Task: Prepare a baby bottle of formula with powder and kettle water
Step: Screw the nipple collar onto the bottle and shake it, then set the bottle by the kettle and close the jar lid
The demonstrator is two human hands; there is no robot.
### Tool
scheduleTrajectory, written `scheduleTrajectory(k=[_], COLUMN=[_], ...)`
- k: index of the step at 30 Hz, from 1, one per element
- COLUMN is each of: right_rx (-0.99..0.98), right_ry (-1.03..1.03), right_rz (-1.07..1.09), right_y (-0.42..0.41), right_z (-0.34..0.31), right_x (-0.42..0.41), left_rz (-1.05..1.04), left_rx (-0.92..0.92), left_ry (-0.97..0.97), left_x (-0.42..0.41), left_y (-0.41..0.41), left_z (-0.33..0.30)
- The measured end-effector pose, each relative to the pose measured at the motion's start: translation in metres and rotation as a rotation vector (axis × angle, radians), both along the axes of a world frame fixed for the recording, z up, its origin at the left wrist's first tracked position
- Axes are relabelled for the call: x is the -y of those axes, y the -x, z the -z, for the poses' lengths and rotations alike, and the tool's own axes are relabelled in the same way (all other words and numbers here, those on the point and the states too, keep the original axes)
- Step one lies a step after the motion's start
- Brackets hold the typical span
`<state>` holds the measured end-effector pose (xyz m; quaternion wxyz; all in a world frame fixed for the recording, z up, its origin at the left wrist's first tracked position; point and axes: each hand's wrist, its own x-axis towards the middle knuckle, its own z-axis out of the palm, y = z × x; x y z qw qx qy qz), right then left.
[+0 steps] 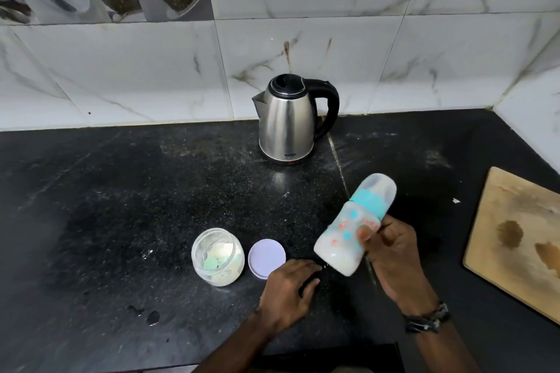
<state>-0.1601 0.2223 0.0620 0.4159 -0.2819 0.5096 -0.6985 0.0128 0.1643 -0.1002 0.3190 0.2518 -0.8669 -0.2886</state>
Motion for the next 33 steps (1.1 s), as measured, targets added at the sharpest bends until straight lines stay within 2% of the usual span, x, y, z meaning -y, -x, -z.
scheduleTrajectory(k=[2, 4, 8, 17, 22, 33], right_rx=[0.236, 0.313, 0.038, -0.286, -0.366, -0.640], right_ry=[0.080, 0.086, -0.107, -0.152, -0.144, -0.299], right_rz=[0.004, 0.012, -0.046, -0.015, 0.044, 0.038], right_y=[-0.001, -0.002, -0.013, 0.002, 0.015, 0.050], right_z=[-0.003, -0.002, 0.004, 0.016, 0.031, 0.075], right_x=[0.000, 0.003, 0.002, 0.042, 0.079, 0.169], left_rz=[-0.003, -0.014, -0.014, -0.016, -0.013, -0.005], left_rx=[0.006, 0.011, -0.007, 0.002, -0.002, -0.012], left_ry=[0.006, 0.008, 0.010, 0.018, 0.031, 0.044], left_x=[0.001, 0.000, -0.002, -0.001, -0.001, 0.000], left_y=[0.001, 0.001, 0.000, 0.001, 0.002, 0.001], left_z=[0.001, 0.001, -0.001, 0.002, 0.000, 0.001])
